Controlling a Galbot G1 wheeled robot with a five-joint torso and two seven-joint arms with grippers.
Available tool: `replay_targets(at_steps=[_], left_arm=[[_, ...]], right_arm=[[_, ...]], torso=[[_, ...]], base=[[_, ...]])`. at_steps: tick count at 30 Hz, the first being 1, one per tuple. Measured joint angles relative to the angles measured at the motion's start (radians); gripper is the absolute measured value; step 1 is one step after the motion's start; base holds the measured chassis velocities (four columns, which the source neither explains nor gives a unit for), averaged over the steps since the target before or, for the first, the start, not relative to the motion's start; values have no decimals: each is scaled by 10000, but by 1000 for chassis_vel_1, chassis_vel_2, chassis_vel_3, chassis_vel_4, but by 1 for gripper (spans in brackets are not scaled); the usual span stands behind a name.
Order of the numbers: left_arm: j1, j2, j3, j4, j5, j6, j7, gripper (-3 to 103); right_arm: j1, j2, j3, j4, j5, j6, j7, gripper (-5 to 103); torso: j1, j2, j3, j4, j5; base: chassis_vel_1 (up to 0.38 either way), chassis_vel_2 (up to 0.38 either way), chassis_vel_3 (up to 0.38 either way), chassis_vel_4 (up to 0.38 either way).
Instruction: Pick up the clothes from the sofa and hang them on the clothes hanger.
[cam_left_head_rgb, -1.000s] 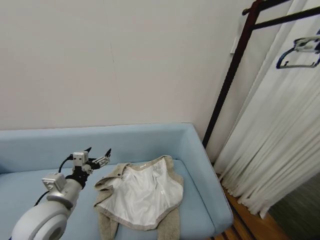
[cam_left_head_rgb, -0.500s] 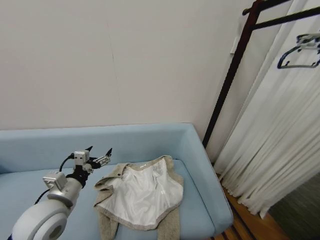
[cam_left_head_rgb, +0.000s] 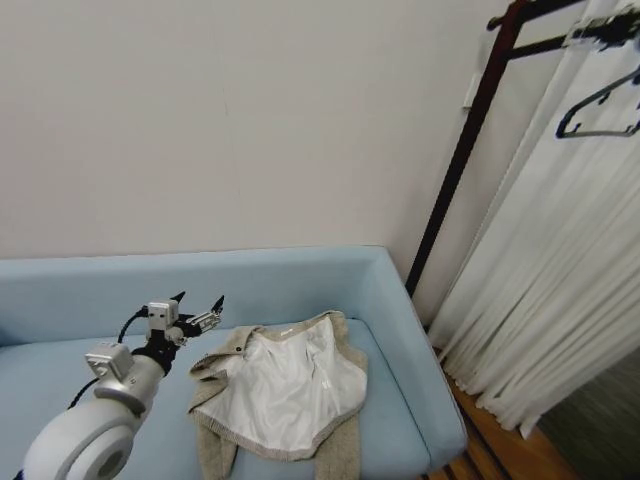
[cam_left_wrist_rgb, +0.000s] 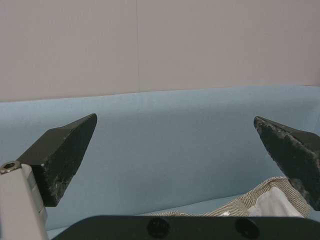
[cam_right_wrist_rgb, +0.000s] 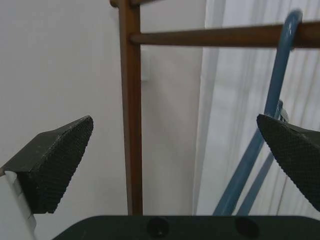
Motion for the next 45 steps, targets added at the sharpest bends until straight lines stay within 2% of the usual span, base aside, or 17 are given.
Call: replay_targets(at_steps=[2,4,8,10,15,21,23,29,32,33,34,35,37,40,41,44,45], left_arm=[[-29,-8,21,35,5,-6,64,100],[-46,-8,29,51,6,-8,90,100],[-296,77,147,247,8,-37,197,100],[-330,87,165,279,8,-37,214,100],[-470,49,228,483,8,-180,559,100],[-499,-44,224,662,8,-311,718,100],[-572,-79,232,769,7,-346,781,100],[-697,-93,296,867,8,-350,816,100],[-713,-94,289,892,8,-351,827,100],[-714,-95,285,894,8,-353,828,100],[-715,-122,261,900,8,-363,834,100],[-708,-142,251,901,8,-374,836,100],[-698,-156,243,900,8,-384,836,100],[-735,-180,195,902,8,-407,857,100],[-735,-180,195,902,8,-407,857,100],[-926,-104,120,988,2,-427,862,100],[-957,-75,103,991,-6,-427,862,100]], right_arm=[[220,188,-366,-123,566,304,860,100],[284,256,-455,-178,651,402,1053,100],[847,830,-1269,-573,1069,1092,2219,100],[888,903,-1314,-600,1132,1187,2363,100],[918,1283,-1497,-907,1309,1685,3363,100],[867,1250,-1664,-1098,1226,1937,3661,100],[772,1305,-1690,-1419,1141,2333,3681,100],[692,1531,-1706,-2054,1053,2433,3671,101],[678,1573,-1772,-2238,1021,2435,3653,92],[676,1576,-1777,-2262,1017,2435,3651,92],[664,1578,-1819,-2375,971,2436,3640,82],[662,1576,-1841,-2405,957,2436,3635,77],[661,1570,-1856,-2425,955,2436,3630,77],[661,1561,-1975,-2528,819,2545,3617,60],[661,1561,-1975,-2528,819,2545,3617,60],[667,1565,-2044,-2595,718,2634,3607,44],[670,1557,-2044,-2562,717,2653,3605,44]], torso=[[0,0,-1,-2,3],[0,0,-1,-2,3],[0,0,0,5,-2],[0,0,-1,3,-2],[0,0,-1,3,-3],[0,0,-1,1,0],[-1,0,-1,1,0],[0,0,0,2,0],[0,0,-1,3,0],[0,0,-1,2,0],[0,0,-1,2,0],[0,0,-1,2,0],[0,0,-1,2,0],[0,0,-1,2,-1],[0,0,-1,2,-1],[0,1,-1,2,0],[0,0,-1,2,0]], base=[[0,0,0,0],[0,0,0,0],[0,0,0,0],[0,0,0,0],[0,0,0,0],[0,0,0,0],[0,0,0,0],[0,0,0,0],[0,0,0,0],[0,0,0,0],[0,0,0,0],[0,0,0,0],[0,0,0,0],[0,0,0,0],[0,0,0,0],[0,0,0,0],[0,0,0,0]])
